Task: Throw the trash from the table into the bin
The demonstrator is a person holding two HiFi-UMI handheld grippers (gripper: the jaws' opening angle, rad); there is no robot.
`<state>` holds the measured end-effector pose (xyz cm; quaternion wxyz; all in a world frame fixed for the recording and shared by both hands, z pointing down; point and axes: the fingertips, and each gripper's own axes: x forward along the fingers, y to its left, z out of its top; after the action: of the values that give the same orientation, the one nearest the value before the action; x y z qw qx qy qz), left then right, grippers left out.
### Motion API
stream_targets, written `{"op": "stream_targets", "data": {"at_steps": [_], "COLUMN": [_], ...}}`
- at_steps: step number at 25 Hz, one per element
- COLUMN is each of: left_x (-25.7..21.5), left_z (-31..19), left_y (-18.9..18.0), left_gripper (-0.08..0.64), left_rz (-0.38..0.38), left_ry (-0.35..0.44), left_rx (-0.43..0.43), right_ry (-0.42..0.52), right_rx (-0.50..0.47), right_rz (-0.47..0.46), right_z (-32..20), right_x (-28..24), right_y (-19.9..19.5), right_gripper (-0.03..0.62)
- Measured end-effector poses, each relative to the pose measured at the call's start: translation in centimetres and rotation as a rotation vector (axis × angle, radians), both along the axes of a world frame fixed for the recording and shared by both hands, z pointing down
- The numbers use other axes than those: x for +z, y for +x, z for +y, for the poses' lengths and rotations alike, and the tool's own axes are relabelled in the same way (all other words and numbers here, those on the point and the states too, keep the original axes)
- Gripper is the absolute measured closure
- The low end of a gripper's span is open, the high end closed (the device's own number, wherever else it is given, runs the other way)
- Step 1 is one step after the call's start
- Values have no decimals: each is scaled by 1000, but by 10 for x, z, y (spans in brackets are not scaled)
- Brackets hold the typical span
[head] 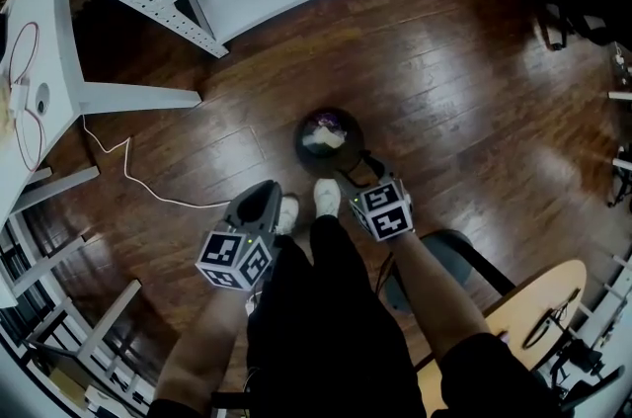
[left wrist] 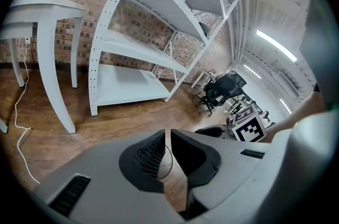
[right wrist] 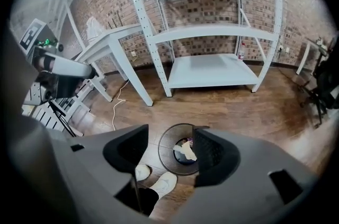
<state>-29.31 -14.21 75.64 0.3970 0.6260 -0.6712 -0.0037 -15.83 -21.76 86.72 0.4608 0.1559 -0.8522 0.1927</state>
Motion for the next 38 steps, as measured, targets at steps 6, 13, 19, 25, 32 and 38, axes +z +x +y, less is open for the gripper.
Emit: {"op": "stream_targets", "data": {"at_steps": [6,13,19,25,32,38], "left_x": [-16,-77,-159,-230,-285,-330], "left_z": [2,-8,-19,-59,-79,-47], "left_y": [-2,-26,-13,33,182,335], "left_gripper": [529,529,529,529,529,529], "left_rz": [41,39,5,-45,-4,68], "left_ry": [37,167,296,462,604,701], "left_rx": [25,61,181,343,621,848], "right_ry": [25,181,310,488,725,915], "right_rx": [58,242,425,657,921,1187], "right_rz": [-3,-100,-236,-327,-389,-246], "right_z": [1,-21,-1,7,57,170], "right_x": [-20,-107,-217,-310,-402,-445], "right_y": [8,19,39,116,261,427], "right_gripper": [327,526,589,589,589,589]}}
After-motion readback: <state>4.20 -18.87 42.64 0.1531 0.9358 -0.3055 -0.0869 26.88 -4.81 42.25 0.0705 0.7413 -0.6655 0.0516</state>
